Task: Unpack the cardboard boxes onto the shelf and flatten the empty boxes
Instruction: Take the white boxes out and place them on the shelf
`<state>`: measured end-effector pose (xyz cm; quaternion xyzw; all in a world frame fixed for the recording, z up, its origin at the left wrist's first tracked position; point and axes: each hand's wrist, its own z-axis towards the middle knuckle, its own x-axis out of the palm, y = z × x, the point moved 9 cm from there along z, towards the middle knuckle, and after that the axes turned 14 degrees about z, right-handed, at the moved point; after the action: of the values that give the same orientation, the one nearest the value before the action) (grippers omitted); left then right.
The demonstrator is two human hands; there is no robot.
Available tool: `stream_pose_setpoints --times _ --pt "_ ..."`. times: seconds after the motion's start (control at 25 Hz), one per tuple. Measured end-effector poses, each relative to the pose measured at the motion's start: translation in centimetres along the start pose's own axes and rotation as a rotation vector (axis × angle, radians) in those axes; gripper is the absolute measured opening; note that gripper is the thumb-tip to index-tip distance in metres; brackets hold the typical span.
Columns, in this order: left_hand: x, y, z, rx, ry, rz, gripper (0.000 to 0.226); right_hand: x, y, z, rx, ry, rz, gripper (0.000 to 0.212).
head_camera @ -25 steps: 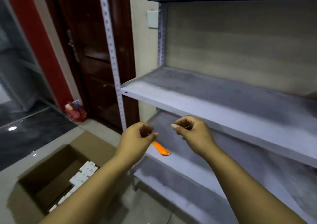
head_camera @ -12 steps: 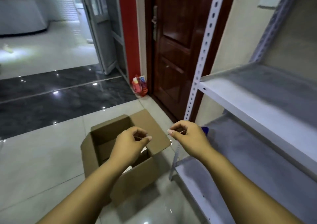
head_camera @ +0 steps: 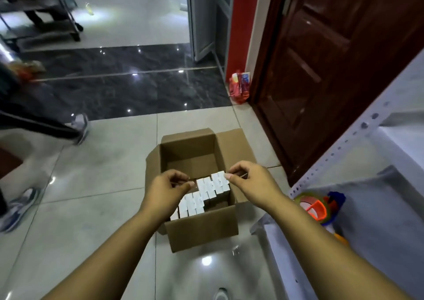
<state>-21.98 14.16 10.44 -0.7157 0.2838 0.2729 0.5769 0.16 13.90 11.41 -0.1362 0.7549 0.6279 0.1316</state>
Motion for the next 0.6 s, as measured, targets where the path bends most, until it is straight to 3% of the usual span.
stream_pose_setpoints --times 0.24,0.6 --pt "0.1 5.9 3.3 -0.138 0.021 0.044 0.013 4.9 -3.3 4.4 0.111 0.109 -0.057 0.016" --pt "1.2 11.9 11.0 -0.161 0.174 0.085 0.015 9.6 -7.0 10.7 0.279 0.083 -0.213 0.017"
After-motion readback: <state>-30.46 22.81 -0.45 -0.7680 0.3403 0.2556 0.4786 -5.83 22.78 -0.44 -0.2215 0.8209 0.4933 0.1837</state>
